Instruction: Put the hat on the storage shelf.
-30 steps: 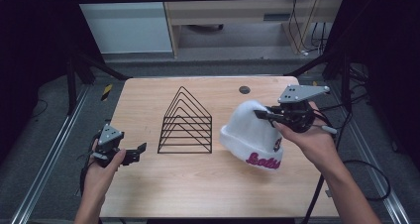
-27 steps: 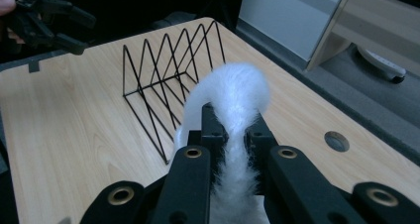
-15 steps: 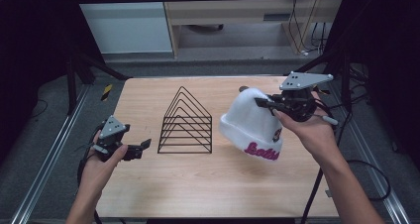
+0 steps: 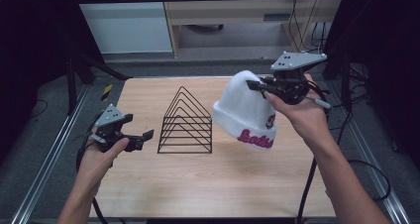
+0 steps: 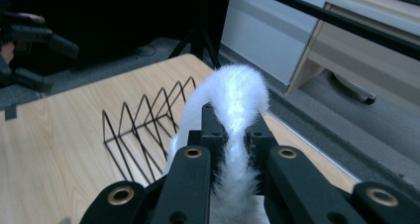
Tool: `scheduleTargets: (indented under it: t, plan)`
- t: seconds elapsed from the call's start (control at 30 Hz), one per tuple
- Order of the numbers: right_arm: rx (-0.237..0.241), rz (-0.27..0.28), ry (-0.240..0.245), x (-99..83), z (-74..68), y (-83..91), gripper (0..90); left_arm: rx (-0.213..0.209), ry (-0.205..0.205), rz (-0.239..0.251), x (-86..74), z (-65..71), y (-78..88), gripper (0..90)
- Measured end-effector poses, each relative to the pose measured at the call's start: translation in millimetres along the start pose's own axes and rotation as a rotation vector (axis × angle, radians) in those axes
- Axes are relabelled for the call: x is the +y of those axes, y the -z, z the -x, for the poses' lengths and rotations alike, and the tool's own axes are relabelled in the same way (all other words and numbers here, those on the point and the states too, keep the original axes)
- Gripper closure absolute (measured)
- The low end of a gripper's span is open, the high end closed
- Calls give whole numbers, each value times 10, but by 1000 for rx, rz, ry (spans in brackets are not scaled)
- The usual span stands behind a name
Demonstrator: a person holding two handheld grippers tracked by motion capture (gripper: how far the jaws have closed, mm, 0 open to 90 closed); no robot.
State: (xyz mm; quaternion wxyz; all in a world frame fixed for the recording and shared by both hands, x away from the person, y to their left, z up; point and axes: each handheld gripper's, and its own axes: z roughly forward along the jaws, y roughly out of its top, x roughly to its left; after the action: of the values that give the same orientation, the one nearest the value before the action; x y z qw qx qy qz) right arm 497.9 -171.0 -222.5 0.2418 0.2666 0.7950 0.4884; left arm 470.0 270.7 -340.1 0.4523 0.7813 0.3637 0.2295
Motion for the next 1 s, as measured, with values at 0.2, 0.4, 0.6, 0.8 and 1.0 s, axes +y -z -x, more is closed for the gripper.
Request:
scheduleTargets:
  t: [0.2,0.4,0.6,0.8,1.0]
  plan:
    - [-9,17,19,191,-51,-30,838,-29,-11,20,96,38,-65,68]
    - [0,42,26,284,-120,-71,838,-64,-16,41,181,94,-92,129]
    - [14,78,20,340,-171,-114,838,-73,-23,48,292,101,-92,134]
    - [20,98,28,393,-217,-166,838,-103,-45,50,408,126,-105,172]
    - [28,127,15,415,-249,-172,838,-114,-54,50,481,157,-145,185]
